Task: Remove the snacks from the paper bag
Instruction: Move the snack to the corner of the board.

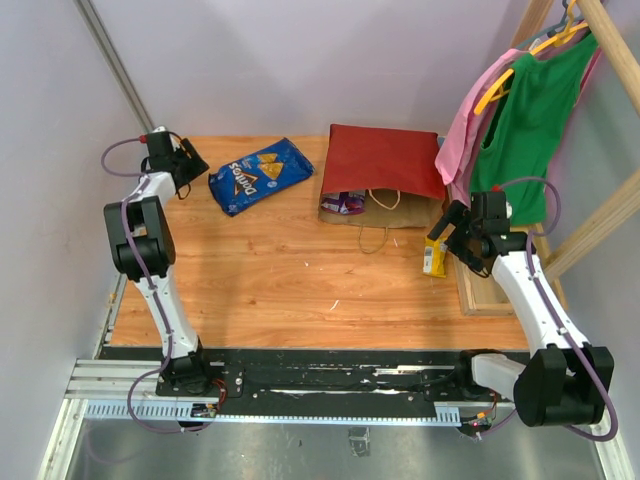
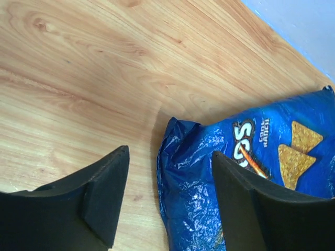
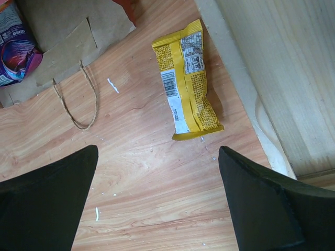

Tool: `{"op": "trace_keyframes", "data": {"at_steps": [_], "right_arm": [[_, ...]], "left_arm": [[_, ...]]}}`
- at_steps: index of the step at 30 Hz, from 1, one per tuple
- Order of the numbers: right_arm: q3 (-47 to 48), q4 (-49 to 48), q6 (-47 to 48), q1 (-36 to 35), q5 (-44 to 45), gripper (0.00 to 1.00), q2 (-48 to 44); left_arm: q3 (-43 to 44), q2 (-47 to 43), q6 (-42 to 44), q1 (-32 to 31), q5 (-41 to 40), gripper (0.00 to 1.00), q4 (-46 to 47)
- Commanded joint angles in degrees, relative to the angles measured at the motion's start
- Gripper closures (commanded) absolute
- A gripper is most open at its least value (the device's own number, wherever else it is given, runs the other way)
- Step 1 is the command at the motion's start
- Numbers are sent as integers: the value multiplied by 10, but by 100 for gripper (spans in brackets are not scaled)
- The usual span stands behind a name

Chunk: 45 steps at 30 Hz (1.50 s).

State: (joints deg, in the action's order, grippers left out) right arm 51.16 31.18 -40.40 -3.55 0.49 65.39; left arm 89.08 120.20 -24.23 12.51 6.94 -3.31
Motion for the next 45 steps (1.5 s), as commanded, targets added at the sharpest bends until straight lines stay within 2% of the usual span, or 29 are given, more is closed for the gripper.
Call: {"op": "trace_keyframes", "data": {"at_steps": [1,6,9,14,25,35,37,40,45], "right_arm": [[-4,-7,9,-11,-7,0,4],[-2,-7,10,-11,-7,0,4],[-2,-7,10,-11,-7,1,7],[-1,-7,9,-11,-13,0,14],[-1,-9,13,-11,-8,0,23],[2,-10,16,-11,-9,0,36],[1,-10,16,-11,-11,0,38],[1,-10,16,-11,-11,0,38],[-1,-10,17,-11,-10,0,37]], "left_arm": [[23,29,11,1,14,38,0],[34,58,11,1,38,50,11],[46,77,10,1,65,50,12],[89,104,16,1,50,51,-20],[133,137,11,1,39,68,-33],[131,148,19,1,34,71,-36],[135,150,20,1,32,79,-36],[148,156,20,1,27,98,-42],[201,165,31,1,14,99,-68]]}}
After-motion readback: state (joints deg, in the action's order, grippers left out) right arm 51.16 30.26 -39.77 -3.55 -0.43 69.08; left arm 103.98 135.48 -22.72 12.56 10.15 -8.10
